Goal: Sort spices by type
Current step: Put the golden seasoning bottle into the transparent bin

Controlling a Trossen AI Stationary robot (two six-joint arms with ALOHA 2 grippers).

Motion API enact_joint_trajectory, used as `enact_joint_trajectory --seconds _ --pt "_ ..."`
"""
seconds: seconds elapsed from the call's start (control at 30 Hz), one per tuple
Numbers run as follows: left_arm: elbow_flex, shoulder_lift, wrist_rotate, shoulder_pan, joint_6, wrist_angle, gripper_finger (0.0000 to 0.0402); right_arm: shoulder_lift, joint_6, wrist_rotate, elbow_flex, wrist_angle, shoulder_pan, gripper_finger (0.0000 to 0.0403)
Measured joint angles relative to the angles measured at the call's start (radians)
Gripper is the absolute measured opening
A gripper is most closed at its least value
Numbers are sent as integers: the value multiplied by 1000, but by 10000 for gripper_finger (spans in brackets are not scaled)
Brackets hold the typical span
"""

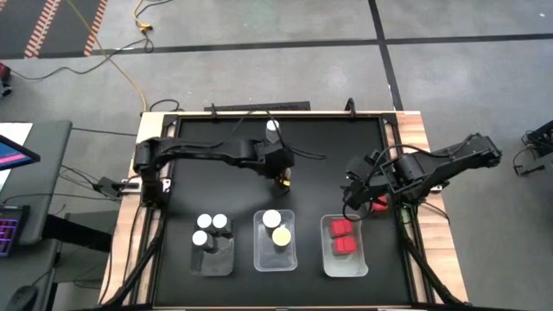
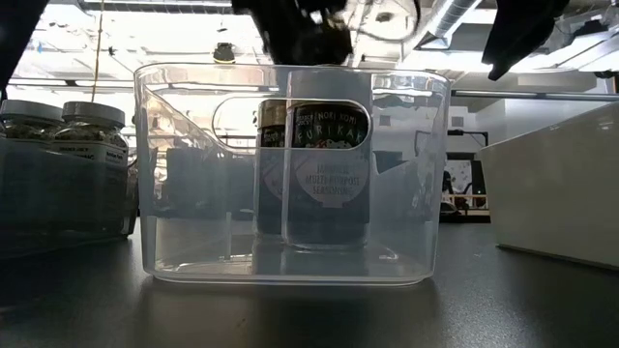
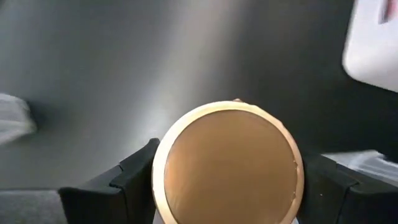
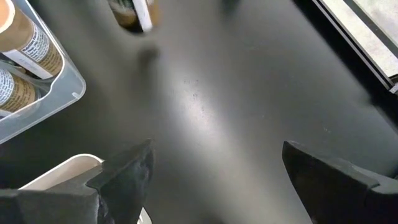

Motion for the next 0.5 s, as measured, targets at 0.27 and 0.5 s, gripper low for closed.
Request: enact_joint_trajectory --seconds 0.27,0.5 --pt "63 -141 -5 -81 86 -153 271 0 0 0 0 1 0 379" --pt "77 -252 -43 -231 60 -226 271 1 0 0 0 4 0 379"
